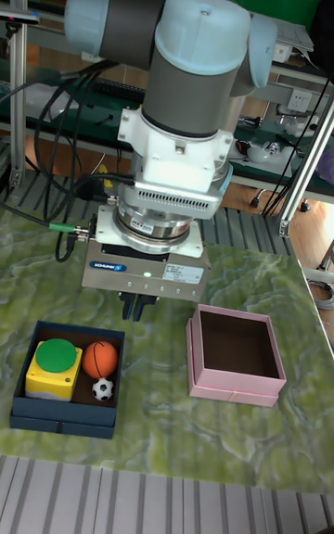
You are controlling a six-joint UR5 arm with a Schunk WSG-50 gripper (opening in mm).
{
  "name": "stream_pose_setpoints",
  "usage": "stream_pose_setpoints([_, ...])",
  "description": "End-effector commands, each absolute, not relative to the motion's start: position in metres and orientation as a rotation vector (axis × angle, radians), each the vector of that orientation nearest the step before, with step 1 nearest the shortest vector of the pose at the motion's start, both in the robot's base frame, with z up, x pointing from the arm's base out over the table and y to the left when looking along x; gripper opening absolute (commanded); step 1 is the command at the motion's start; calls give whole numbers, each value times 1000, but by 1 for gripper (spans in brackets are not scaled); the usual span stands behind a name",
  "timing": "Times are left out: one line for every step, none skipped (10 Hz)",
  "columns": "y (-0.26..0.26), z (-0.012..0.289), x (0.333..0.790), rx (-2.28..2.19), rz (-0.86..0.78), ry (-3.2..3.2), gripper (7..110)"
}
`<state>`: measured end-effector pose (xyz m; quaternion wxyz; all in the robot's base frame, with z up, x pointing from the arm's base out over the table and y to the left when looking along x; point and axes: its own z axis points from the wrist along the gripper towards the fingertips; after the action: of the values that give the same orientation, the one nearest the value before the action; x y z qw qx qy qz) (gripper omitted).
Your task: Move an object from one box to another
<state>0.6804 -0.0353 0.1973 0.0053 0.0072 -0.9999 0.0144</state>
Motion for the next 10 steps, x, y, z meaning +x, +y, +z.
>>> stream_pose_setpoints([-22, 198, 687, -98, -41, -3158, 7])
stream_pose_setpoints([-33, 188, 681, -21, -62, -3143, 7])
stream_pose_setpoints([-51, 170, 674, 59, -103, -3143, 7])
stream_pose_setpoints([-75, 158, 678, 98, -82, -3186, 7])
stream_pose_setpoints([-99, 153, 677, 102, -18, -3202, 7])
stream_pose_setpoints([-113, 151, 679, 106, 12, -3211, 7])
stream_pose_setpoints([-117, 150, 691, 143, -5, -3233, 7])
stream_pose_setpoints([-123, 142, 698, 206, -5, -3246, 7])
stream_pose_setpoints([-125, 128, 705, 230, -13, -3272, 22])
stream_pose_setpoints([-128, 115, 704, 257, -23, -3280, 22])
